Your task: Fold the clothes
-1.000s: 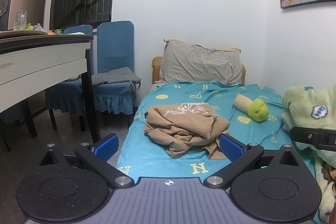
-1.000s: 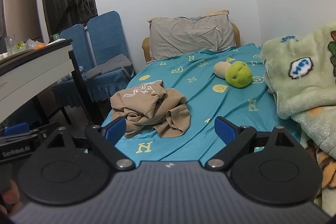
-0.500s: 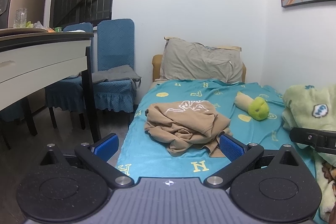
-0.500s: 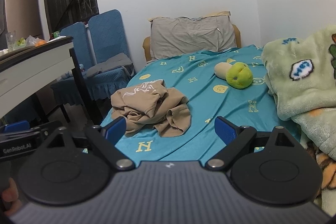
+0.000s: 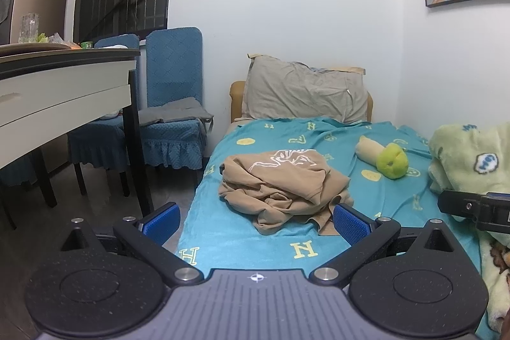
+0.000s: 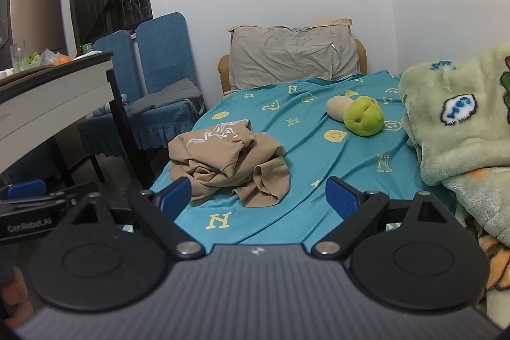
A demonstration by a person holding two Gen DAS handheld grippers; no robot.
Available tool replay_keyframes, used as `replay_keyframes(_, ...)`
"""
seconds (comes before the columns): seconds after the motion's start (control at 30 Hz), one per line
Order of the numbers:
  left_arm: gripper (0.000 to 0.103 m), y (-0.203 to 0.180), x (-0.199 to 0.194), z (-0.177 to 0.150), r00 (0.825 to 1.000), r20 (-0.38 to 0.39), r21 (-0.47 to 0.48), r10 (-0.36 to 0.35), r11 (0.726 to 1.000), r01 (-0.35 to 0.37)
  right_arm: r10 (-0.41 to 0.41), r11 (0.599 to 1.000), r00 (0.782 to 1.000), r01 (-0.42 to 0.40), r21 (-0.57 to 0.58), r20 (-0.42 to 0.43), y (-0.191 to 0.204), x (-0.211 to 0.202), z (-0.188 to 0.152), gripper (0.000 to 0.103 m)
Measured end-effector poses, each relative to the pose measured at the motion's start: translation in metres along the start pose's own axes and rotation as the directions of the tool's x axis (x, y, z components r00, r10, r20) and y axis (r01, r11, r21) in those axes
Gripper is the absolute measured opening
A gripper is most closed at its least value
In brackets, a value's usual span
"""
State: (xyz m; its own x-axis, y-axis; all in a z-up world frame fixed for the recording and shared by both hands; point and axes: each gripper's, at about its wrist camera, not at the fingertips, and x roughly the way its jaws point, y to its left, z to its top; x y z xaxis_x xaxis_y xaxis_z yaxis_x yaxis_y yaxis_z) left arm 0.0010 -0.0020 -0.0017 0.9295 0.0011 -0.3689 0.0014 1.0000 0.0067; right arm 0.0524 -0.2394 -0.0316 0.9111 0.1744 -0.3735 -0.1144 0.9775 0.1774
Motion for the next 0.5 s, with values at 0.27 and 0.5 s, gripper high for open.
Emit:
replay_keyframes(0.27, 0.103, 0.005, 0.001, 0.0, 0.999, 0.038, 0.037, 0.023, 0.999, -0.024, 0.003, 0.998, 1.0, -0.003, 0.056, -0.001, 0.019, 0.007, 0.006, 0.092)
replay_keyframes(0.5, 0.103, 0.019, 0.001, 0.002, 0.996, 0.07, 0.065, 0.059, 0.996, -0.064, 0.034, 0.992, 0.998, -0.041, 0.118, 0.061, 0.054, 0.01, 0.04, 0.092)
